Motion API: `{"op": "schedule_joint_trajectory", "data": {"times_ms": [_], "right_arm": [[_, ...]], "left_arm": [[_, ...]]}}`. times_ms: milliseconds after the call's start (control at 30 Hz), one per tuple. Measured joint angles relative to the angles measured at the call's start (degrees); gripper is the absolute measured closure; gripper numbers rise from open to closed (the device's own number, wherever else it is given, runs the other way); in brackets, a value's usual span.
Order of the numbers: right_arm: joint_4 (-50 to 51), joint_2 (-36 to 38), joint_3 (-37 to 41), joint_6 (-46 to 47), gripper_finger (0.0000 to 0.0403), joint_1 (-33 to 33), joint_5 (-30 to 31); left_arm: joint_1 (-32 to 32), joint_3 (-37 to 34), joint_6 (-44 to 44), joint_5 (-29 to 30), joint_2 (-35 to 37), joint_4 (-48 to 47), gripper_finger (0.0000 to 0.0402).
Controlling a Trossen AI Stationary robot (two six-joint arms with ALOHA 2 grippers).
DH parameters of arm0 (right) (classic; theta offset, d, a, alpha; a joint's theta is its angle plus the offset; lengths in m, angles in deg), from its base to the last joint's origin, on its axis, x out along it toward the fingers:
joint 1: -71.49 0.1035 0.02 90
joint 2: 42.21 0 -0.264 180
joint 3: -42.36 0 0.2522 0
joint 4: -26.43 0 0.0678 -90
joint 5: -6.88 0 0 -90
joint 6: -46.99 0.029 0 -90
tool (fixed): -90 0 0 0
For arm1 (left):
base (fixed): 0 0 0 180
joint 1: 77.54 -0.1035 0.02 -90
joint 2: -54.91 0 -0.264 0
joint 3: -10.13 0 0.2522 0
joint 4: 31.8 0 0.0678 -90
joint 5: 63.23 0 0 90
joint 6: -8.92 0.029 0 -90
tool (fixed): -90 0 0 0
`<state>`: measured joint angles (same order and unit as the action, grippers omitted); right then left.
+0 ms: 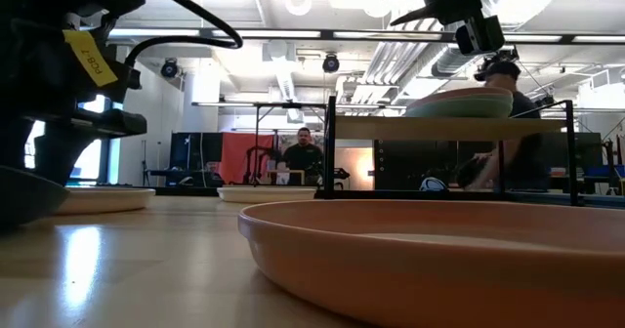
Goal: Place and stack plates onto a shelf
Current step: Stack the black plate on top of the light pink on the shelf
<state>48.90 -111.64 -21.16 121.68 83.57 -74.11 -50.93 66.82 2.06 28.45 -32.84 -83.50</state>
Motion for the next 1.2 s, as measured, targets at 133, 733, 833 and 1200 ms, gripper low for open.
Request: {"op": "schedule_joint_trajectory", "data": {"times_ms": [133,733,833,1200], "right_arm": [[0.0,0.0,0.0,-0.1,0.0300,0.0,0.3],[0.0,0.0,0.0,-0.1,0.0300,0.0,1.6],[0.0,0.0,0.0,-0.1,0.0300,0.0,2.0],[0.0,0.0,0.0,-3.1,0.0300,0.0,1.5]], "left_arm": [[0.0,0.0,0.0,-0.6,0.0,0.5,0.0346],[-2.2,3.8,0.6,-4.2,2.4,-4.5,0.0401],[-3.3,5.7,1.5,-3.8,2.7,-7.2,0.0401],[-8.0,11.7,5.5,-2.5,2.7,-15.7,0.0402]]}}
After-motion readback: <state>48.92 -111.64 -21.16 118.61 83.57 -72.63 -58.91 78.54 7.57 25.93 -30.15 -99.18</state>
